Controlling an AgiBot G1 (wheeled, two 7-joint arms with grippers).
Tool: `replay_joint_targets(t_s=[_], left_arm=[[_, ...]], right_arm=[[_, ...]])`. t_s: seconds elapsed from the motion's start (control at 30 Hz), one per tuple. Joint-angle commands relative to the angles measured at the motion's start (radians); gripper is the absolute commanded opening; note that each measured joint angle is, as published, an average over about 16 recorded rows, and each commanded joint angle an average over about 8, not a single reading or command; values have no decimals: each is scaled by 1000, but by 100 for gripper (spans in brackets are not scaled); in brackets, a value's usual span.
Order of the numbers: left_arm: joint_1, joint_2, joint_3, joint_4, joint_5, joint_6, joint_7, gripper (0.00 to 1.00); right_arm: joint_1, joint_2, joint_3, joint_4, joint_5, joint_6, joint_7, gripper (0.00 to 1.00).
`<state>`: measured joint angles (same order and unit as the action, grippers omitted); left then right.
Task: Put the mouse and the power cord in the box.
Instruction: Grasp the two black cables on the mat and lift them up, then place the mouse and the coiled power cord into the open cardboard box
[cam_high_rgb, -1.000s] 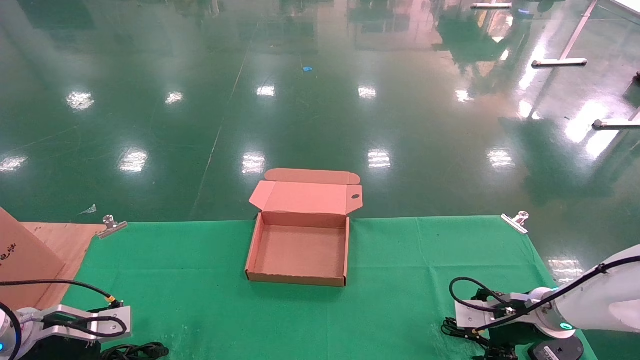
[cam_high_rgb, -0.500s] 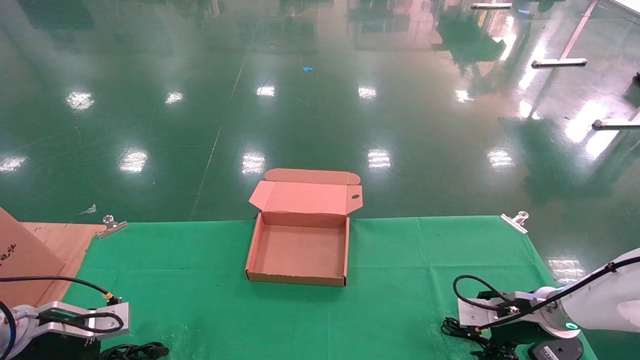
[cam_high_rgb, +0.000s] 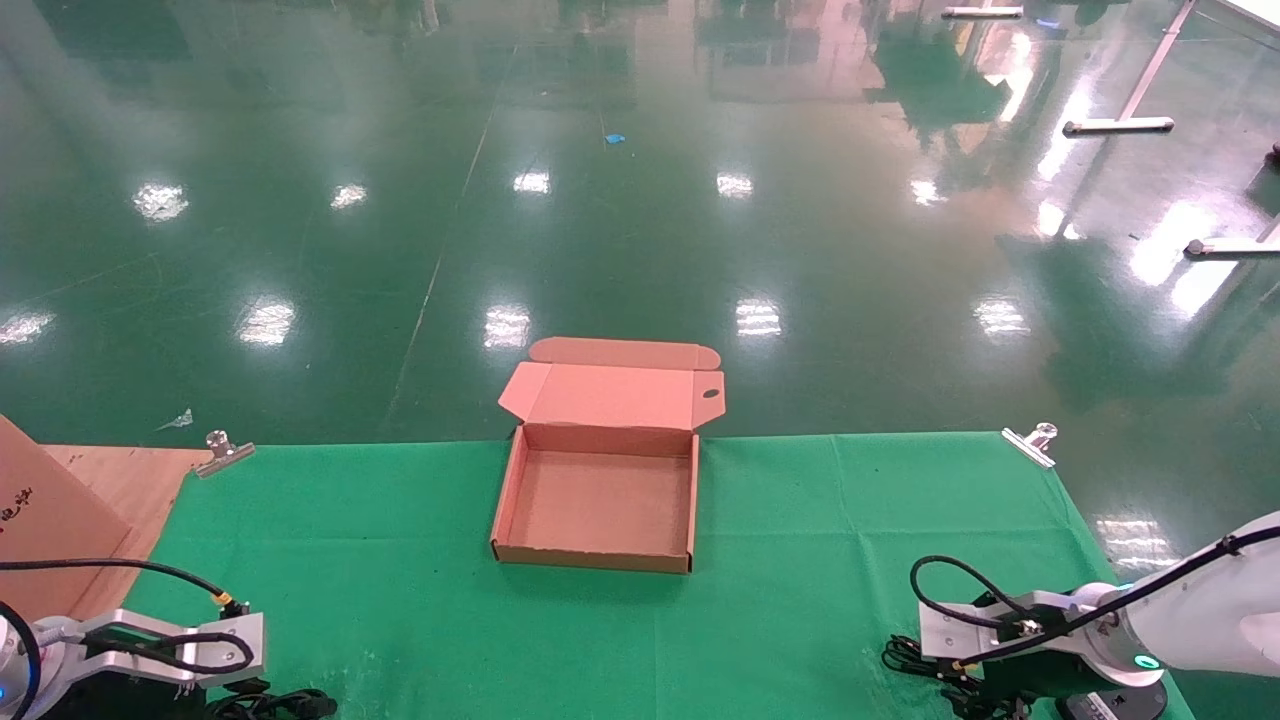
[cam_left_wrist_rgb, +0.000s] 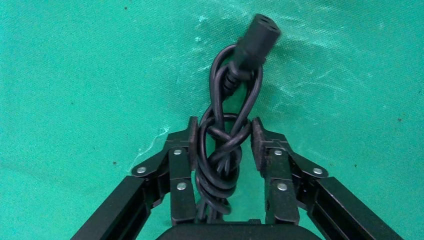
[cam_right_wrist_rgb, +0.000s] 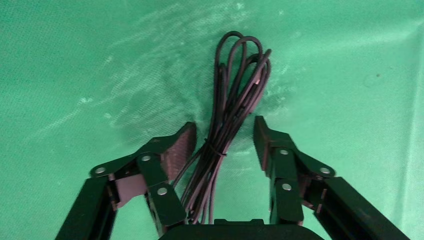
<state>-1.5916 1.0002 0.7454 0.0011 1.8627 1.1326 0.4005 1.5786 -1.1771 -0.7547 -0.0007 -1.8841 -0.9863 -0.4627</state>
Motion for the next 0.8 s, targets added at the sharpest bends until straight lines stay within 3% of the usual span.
replay_joint_targets(t_s=[0.03, 0.53, 0.8], left_arm=[[2, 2, 0, 0, 0, -3, -1, 0], [-34, 3, 11, -6, 16, 58, 0, 0], [-89, -7, 20, -14, 29, 121, 8, 0]], right_arm=[[0, 1, 1, 1, 2, 2, 0, 0], [22, 33, 16, 1, 22, -50, -6, 0], [85, 57, 31, 12, 44, -136, -14, 0]])
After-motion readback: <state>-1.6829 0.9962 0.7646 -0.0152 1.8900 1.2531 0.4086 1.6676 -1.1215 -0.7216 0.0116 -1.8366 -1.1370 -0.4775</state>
